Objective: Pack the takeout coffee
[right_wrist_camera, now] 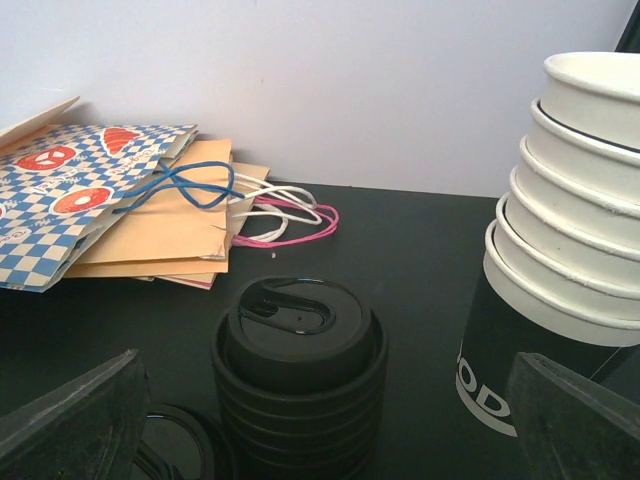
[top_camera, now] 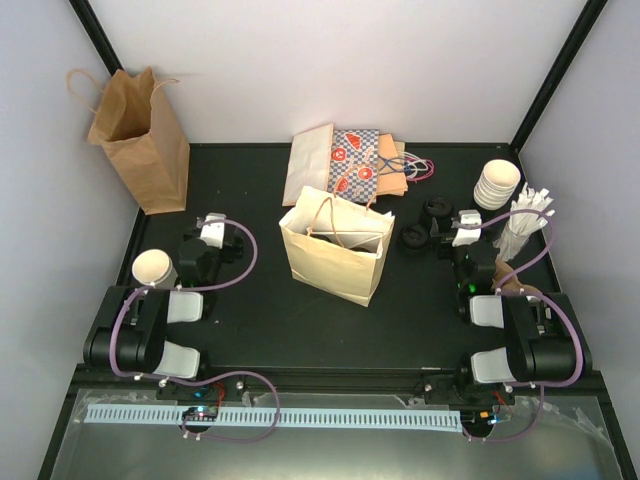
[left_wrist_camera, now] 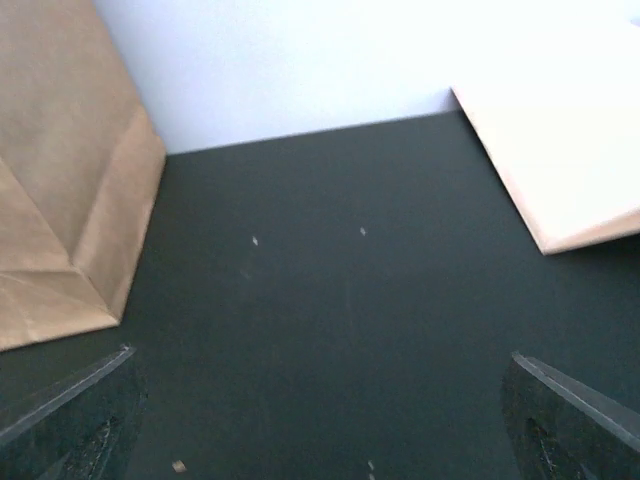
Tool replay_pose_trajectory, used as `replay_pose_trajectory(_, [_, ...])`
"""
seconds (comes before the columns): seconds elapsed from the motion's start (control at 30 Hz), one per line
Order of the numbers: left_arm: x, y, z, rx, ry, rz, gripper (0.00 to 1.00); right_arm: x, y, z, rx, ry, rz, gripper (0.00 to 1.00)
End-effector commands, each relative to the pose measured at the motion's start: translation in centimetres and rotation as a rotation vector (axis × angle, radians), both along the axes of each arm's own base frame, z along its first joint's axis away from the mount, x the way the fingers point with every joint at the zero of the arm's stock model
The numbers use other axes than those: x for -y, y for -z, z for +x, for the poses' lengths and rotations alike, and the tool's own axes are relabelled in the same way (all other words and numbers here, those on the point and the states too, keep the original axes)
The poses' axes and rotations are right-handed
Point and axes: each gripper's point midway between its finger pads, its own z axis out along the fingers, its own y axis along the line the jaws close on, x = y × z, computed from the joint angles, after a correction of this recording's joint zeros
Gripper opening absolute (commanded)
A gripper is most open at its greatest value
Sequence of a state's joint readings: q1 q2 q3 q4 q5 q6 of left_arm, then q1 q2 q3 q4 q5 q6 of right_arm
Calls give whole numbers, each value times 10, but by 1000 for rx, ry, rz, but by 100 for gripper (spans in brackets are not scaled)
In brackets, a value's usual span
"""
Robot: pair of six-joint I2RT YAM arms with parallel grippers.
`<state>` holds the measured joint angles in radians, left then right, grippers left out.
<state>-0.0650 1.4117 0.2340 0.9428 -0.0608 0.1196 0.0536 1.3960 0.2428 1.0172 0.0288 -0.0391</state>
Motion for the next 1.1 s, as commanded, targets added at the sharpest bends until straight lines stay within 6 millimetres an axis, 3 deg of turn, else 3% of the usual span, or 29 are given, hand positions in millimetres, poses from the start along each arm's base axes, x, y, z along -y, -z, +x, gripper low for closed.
replay_pose_trajectory(0.0, [-7,-40,16,126,-13,-56,99,7,-17,4,59,36,7,100])
replay_pose_trajectory(1.07, [-7,-37,18,91,-16,-62,99,7,-17,5,55,35,7,100])
